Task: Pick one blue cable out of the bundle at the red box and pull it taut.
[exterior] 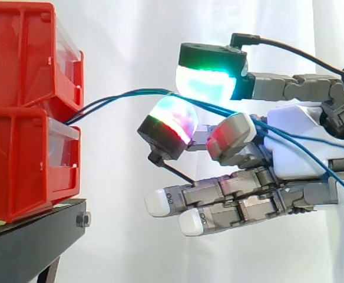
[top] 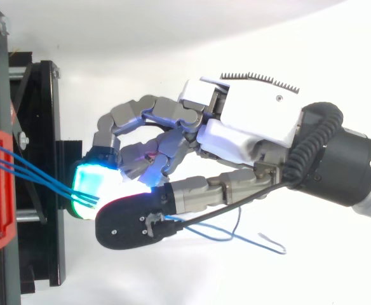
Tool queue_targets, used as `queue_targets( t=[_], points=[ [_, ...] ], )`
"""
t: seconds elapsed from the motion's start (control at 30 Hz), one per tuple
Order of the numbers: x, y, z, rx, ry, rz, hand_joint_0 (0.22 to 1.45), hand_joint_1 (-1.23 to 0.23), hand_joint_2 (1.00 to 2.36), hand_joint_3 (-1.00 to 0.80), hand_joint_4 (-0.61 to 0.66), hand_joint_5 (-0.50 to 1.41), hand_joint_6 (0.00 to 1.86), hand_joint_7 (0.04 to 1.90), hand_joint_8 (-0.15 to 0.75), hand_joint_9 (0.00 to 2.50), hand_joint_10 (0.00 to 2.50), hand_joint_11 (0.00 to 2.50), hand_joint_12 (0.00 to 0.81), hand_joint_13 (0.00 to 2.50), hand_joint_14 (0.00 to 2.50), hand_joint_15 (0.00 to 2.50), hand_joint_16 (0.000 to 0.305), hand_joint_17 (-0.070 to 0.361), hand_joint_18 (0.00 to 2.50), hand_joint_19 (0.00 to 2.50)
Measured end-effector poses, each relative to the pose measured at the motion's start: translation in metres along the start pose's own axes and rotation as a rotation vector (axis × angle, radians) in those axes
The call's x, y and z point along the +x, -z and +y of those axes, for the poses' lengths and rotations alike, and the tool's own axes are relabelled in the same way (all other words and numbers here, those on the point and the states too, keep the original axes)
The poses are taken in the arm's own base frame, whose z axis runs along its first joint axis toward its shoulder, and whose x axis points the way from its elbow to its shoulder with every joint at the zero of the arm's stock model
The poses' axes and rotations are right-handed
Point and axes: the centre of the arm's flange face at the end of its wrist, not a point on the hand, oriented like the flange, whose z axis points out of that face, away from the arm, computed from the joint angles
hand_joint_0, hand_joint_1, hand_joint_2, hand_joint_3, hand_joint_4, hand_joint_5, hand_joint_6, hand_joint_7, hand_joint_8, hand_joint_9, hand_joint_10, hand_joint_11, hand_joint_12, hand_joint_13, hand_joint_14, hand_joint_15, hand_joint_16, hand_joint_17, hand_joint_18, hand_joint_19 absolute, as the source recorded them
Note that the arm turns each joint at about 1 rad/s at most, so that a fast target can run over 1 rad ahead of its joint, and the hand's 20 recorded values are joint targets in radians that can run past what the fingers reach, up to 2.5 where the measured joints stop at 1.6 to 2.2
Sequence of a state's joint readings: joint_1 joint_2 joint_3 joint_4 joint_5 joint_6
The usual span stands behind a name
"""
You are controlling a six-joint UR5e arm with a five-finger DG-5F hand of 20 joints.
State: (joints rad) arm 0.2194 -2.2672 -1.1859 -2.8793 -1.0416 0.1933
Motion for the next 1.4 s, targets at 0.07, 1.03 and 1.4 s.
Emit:
queue_targets(
  t=[0.07,1.03,1.4],
  points=[
    [-0.0001,0.0000,0.0000,0.000,0.000,0.000,0.61,-0.80,1.01,-0.02,-0.01,-0.15,0.91,1.13,0.383,1.45,0.01,1.22,0.404,0.66,0.01,0.29,0.063,0.141,0.54,0.32],
    [0.0004,0.0004,-0.0008,0.002,0.003,0.002,0.71,-0.93,1.00,-0.50,-0.01,-0.17,0.90,1.09,0.294,1.32,0.01,1.45,0.342,0.68,0.01,0.34,0.051,0.115,0.53,0.30],
    [0.0000,0.0006,-0.0011,0.003,0.004,0.001,0.67,-0.82,1.00,-0.43,0.02,-0.15,0.91,1.15,0.295,1.34,0.01,1.45,0.349,0.68,0.01,0.35,0.050,0.113,0.52,0.34]
  ],
)
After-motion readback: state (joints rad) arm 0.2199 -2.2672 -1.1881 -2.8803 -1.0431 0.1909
